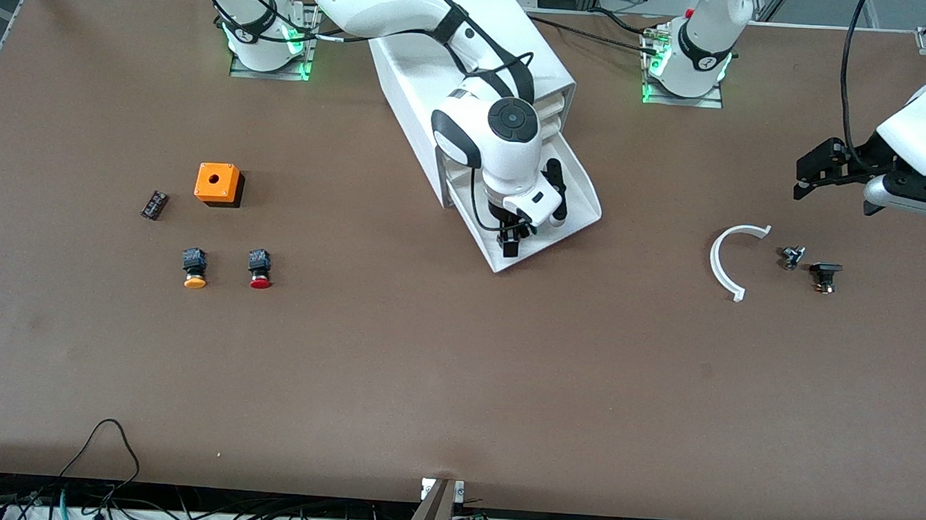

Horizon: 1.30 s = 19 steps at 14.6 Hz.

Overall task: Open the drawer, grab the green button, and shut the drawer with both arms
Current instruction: 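Lower the open right gripper over the green button in the drawer, then close the right gripper on the green button and lift it out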

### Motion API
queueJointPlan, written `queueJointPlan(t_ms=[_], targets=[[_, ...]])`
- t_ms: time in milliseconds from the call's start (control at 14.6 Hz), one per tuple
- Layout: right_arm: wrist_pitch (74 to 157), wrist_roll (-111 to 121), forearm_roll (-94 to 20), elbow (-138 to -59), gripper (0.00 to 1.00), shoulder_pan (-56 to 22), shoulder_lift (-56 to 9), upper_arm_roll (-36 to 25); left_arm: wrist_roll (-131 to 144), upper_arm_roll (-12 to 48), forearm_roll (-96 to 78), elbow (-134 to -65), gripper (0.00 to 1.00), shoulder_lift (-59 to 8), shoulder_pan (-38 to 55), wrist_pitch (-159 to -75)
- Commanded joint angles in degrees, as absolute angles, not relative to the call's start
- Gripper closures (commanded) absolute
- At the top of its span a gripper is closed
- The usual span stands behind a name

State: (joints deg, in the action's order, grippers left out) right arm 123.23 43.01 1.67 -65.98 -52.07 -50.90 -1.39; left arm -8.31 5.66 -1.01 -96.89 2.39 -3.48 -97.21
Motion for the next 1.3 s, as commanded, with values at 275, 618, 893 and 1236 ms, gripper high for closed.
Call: queueJointPlan(t_ms=[275,618,893,1236], targets=[[123.3,43.8,2.1,-63.9,0.31,-52.6,-52.4,-1.5,-7.6,5.4,0.9,-95.8,0.00,2.0,-2.7,-96.9],[123.3,43.5,2.9,-63.9,0.50,-53.0,-52.4,-1.5,-7.6,5.4,0.9,-95.8,0.00,2.0,-2.6,-96.9],[123.2,43.6,3.3,-63.9,0.64,-53.2,-52.3,-1.5,-7.6,5.4,1.0,-95.8,0.00,1.8,-2.6,-96.9],[122.9,43.6,3.3,-63.8,0.76,-53.1,-52.0,-1.6,-8.3,5.3,0.9,-96.0,0.00,0.8,-2.7,-99.8]])
